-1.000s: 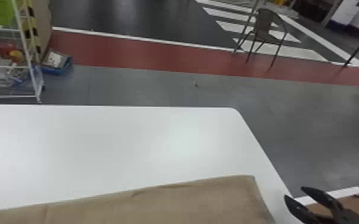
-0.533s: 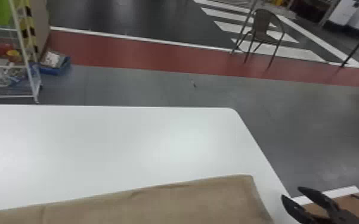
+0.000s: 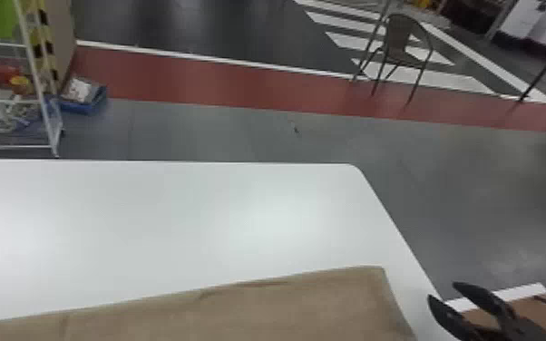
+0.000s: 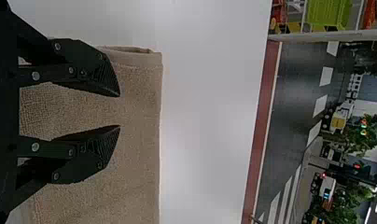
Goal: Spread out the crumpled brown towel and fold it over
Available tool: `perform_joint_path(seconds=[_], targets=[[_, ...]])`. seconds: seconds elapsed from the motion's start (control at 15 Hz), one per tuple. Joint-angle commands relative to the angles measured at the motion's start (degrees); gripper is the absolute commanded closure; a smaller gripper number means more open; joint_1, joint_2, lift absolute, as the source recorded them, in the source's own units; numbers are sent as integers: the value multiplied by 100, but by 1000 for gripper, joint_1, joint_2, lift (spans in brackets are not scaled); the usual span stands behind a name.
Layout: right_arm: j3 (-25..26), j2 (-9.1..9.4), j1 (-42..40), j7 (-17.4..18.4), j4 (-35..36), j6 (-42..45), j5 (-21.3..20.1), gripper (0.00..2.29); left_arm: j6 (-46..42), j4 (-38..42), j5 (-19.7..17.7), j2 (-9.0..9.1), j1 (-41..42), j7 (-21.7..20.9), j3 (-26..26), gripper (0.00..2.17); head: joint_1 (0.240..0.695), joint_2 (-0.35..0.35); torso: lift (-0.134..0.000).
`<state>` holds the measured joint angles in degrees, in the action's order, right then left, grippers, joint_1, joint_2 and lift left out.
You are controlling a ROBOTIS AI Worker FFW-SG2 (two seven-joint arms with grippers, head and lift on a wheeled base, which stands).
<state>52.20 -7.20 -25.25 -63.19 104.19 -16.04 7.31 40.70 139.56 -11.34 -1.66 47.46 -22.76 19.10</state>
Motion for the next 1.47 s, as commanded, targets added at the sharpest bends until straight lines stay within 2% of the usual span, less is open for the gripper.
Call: perform_joint_path(seconds=[0.0, 0.27, 0.67, 1.27, 1.33, 1.4], targets=[[-8, -9, 2, 0, -13, 43, -2, 235, -14, -210, 97, -18, -115, 35, -3, 1885, 695, -350, -123], [9, -44, 11, -9, -13, 61, -20, 235, -14, -421, 343, -27, -255, 167, -11, 1885, 695, -350, -123], [36, -62, 11, -18, -13, 78, -2, 235, -31, -667, 501, -54, -457, 176, -11, 1885, 695, -350, -123], [-44, -44, 20, -18, 93, 8, -46, 235, -14, -773, 537, -45, -739, 176, 208, 1885, 695, -333, -123], [-61, -36, 29, -18, 102, 8, -46, 235, -31, -720, 466, -36, -703, 149, 226, 1831, 695, -326, -123], [-61, -44, 38, -18, 102, -27, -46, 232, -189, -615, 290, -18, -598, 106, 305, 1339, 695, -316, -123]])
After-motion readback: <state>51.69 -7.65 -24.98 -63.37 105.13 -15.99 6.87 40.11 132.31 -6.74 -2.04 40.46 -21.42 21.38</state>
